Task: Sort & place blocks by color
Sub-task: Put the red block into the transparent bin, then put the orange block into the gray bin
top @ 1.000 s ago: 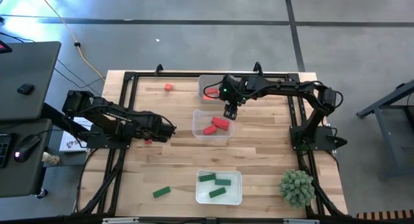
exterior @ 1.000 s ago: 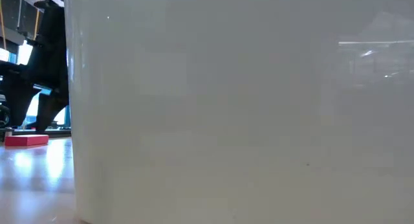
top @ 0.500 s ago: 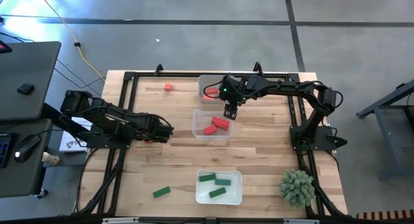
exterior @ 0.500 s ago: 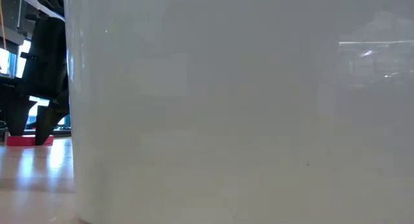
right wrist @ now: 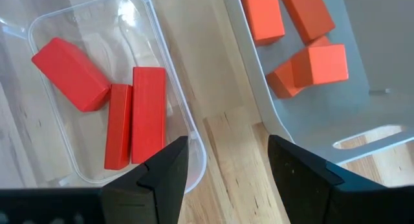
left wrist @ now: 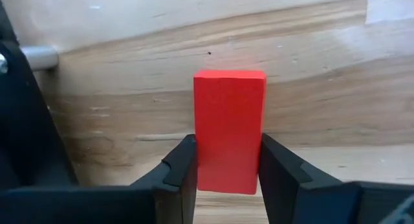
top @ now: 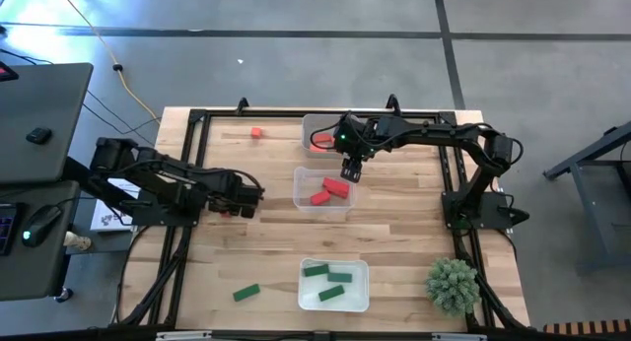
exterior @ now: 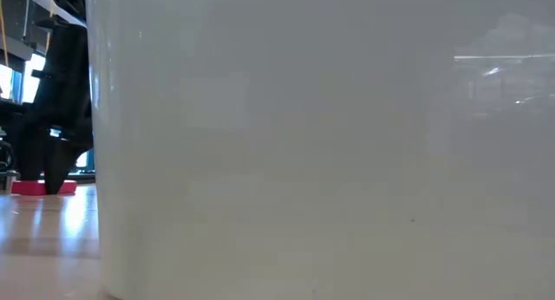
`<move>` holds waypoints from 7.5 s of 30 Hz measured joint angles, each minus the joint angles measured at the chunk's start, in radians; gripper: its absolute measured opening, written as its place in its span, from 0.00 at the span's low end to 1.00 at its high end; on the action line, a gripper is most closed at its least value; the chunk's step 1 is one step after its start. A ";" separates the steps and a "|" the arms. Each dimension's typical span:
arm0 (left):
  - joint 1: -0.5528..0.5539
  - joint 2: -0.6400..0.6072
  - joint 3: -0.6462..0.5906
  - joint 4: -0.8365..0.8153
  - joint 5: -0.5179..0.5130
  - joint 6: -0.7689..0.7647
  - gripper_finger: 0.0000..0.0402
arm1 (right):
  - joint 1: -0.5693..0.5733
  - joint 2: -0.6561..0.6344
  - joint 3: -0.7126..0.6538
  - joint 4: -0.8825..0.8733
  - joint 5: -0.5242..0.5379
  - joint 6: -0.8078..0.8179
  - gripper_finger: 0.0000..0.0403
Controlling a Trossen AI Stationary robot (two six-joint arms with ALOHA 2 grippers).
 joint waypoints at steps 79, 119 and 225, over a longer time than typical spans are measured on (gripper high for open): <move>0.388 0.008 0.461 0.535 0.175 1.410 0.26 | -0.132 -0.006 0.491 -0.155 0.210 0.523 0.50; 0.225 0.392 0.495 0.592 0.155 1.455 0.45 | -0.132 -0.005 0.489 -0.227 0.230 0.512 0.50; 0.888 0.617 0.909 -0.183 -0.093 0.942 0.56 | -0.133 -0.005 0.489 -0.177 0.229 0.100 0.50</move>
